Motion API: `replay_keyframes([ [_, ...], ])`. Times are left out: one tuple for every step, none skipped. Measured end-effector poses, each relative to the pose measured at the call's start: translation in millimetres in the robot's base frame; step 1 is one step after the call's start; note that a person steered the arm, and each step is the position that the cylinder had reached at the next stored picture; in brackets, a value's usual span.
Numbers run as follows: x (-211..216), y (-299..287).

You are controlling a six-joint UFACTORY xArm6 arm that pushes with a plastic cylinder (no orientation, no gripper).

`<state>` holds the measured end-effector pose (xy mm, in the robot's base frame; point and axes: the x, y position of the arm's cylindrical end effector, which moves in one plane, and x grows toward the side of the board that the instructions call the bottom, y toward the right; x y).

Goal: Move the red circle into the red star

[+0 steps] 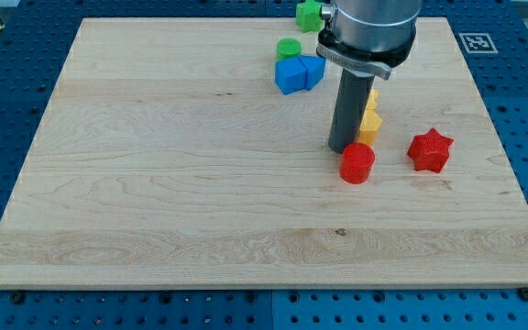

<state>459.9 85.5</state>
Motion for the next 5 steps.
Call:
replay_keyframes([
  [11,-40],
  [36,-20],
  [35,50],
  [28,90],
  [30,54],
])
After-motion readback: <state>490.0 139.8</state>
